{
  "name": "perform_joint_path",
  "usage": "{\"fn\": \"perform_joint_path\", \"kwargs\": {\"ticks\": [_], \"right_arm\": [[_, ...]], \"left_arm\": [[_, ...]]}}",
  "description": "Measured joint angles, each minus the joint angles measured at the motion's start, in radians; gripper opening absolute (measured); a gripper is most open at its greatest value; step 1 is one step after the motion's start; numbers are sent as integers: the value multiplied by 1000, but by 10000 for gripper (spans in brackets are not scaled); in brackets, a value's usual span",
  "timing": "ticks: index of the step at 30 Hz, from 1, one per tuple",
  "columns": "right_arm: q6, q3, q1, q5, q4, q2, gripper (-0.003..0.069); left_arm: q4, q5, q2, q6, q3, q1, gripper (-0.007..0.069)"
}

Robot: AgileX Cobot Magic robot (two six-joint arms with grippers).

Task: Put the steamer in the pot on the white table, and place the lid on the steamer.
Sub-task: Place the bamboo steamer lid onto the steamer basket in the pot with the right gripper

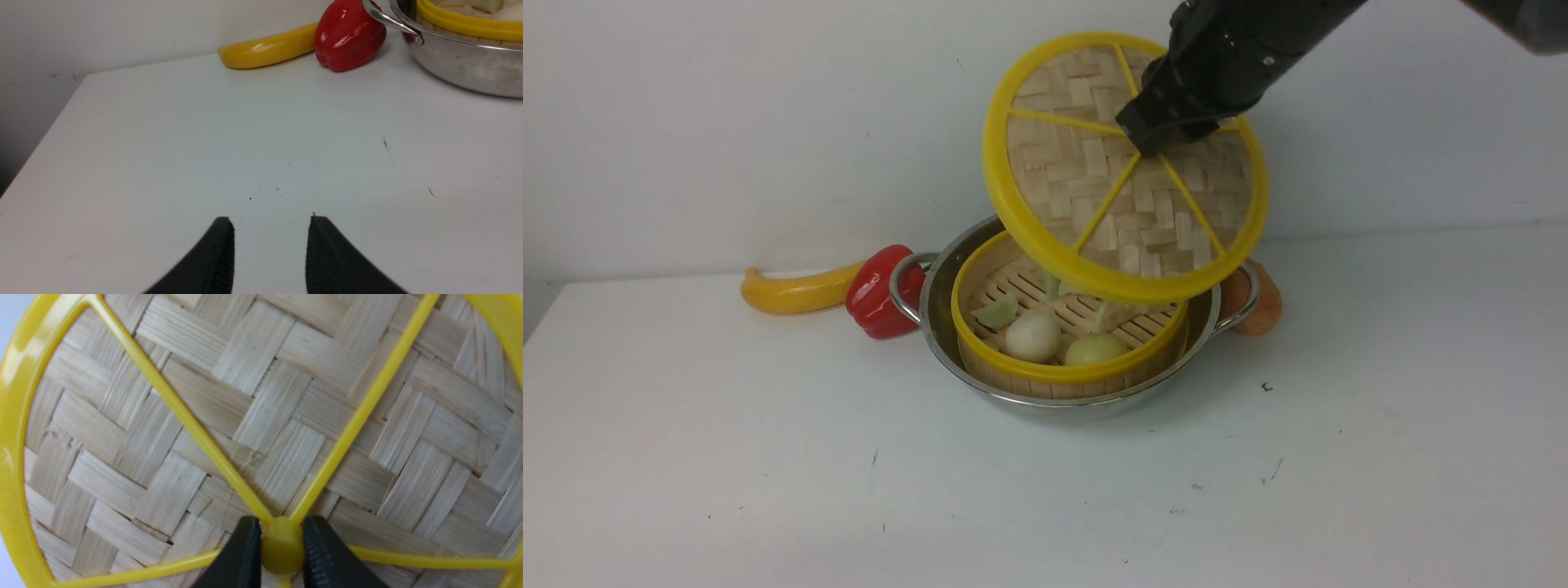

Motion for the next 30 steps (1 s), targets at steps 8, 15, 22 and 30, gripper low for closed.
{"fn": "perform_joint_path", "kwargs": {"ticks": [8,15,22,30], "right_arm": [[-31,-31,18,4,-5,128,143],[-68,-31,38,-5,-4,159,143],[-73,-31,44,-53,0,188,143],[-96,-31,44,-131,0,208,143]], "left_arm": [[0,0,0,0,0,0,242],[0,0,0,0,0,0,242],[0,0,0,0,0,0,242],[0,0,0,0,0,0,242]]}}
